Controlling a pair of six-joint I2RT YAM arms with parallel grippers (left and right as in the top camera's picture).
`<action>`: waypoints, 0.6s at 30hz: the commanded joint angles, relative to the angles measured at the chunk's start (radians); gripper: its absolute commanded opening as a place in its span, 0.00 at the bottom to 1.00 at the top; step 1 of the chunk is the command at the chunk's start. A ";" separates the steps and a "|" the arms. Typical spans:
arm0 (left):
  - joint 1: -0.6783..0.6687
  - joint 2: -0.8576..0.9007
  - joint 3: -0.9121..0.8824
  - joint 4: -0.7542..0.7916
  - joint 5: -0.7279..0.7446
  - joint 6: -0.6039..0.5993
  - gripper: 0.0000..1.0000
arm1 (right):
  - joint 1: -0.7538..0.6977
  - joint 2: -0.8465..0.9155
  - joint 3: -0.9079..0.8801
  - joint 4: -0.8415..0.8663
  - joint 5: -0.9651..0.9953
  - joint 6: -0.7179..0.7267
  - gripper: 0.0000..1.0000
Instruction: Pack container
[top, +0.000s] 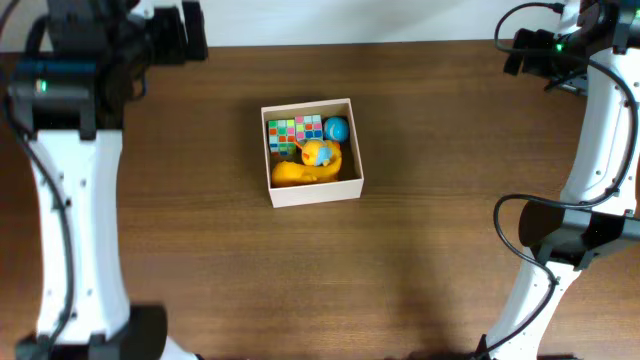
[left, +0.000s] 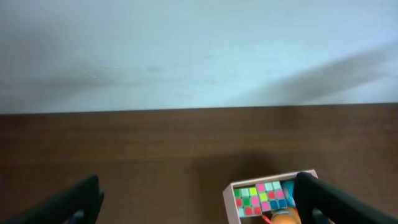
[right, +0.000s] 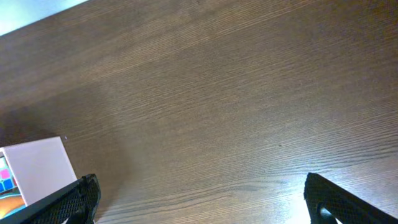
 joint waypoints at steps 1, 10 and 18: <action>0.013 -0.166 -0.247 0.107 -0.008 0.016 0.99 | 0.000 -0.027 0.015 0.000 -0.003 0.008 0.99; 0.013 -0.553 -0.876 0.465 -0.008 0.016 0.99 | 0.000 -0.027 0.015 0.000 -0.003 0.008 0.99; 0.013 -0.911 -1.370 0.725 -0.016 0.016 0.99 | 0.000 -0.027 0.015 0.000 -0.003 0.008 0.99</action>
